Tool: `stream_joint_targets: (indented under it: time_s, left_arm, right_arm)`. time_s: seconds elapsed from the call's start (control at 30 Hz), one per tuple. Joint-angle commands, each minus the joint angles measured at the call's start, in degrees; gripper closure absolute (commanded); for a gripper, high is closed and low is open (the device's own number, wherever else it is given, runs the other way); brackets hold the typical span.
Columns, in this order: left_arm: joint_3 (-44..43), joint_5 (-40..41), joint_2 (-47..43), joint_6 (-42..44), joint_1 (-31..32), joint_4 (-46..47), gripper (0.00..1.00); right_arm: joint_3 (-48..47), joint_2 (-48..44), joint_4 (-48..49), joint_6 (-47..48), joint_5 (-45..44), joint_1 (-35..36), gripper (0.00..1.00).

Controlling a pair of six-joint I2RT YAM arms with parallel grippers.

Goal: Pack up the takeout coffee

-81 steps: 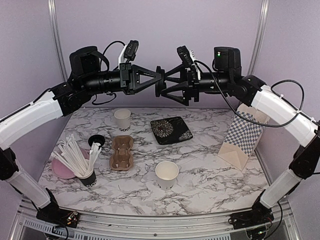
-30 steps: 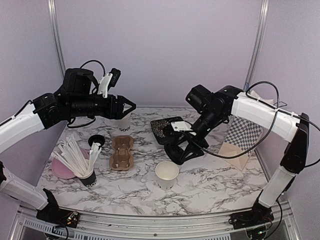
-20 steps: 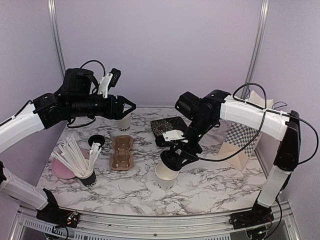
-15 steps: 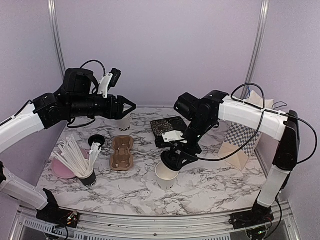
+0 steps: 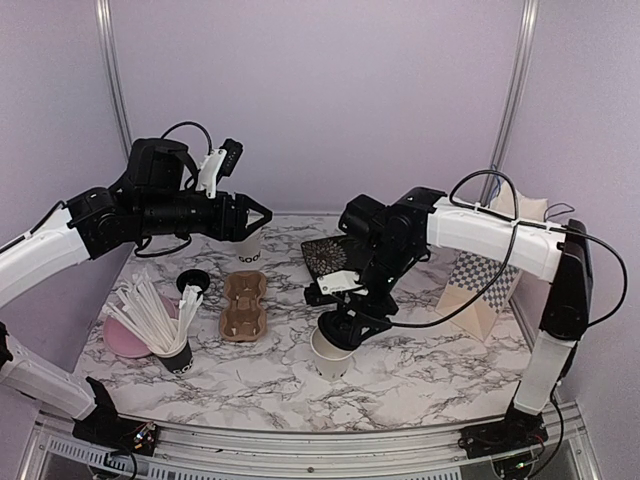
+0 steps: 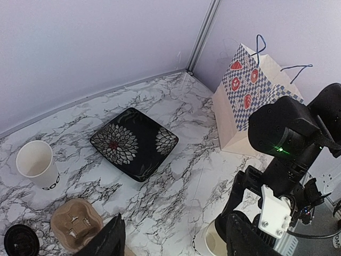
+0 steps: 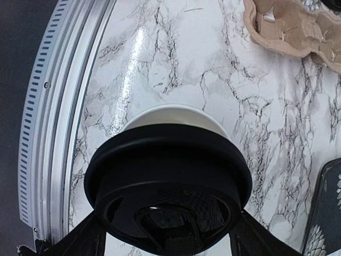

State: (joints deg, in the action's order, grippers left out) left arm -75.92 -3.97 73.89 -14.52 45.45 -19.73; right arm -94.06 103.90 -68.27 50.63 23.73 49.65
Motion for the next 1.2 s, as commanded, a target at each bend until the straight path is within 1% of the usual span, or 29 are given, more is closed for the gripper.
stream_joint_targets:
  time_s: [0.0,0.47,0.6,0.8,0.9,0.97,1.0,1.17]
  left_arm:
    - [0.8,0.2,-0.9,0.8,-0.1,-0.8,0.34]
    - [1.4,-0.3,-1.2,0.6,-0.1,-0.8,0.34]
    - [1.7,-0.3,-1.1,0.7,-0.1,-0.8,0.34]
    - [2.1,-0.1,-0.9,-0.1,0.0,-0.8,0.34]
    - [2.3,1.6,-0.9,-1.8,0.0,-1.0,0.35]
    - [2.0,1.0,-0.4,-2.9,0.0,-2.1,0.35]
    - [1.3,0.3,0.2,-3.6,0.3,-3.3,0.35]
    - [-5.3,-3.2,6.4,-4.7,4.4,-10.8,0.36]
  right_arm:
    - [-2.3,0.9,-0.9,-1.1,-0.8,1.0,0.24]
    - [-2.2,2.0,-0.3,-2.7,-2.5,2.5,0.24]
    - [-2.4,2.3,-0.3,-3.1,-3.3,3.4,0.22]
    - [-2.5,2.0,1.2,-3.8,-4.0,4.0,0.16]
    - [-3.9,1.7,-0.2,-3.8,-3.8,4.1,0.10]
    - [-4.8,0.6,-1.0,-3.9,-4.1,4.1,0.03]
    - [-4.8,-0.8,-1.0,-3.8,-4.3,4.0,0.02]
    - [-3.5,-5.9,-0.1,-5.0,-3.9,2.1,0.01]
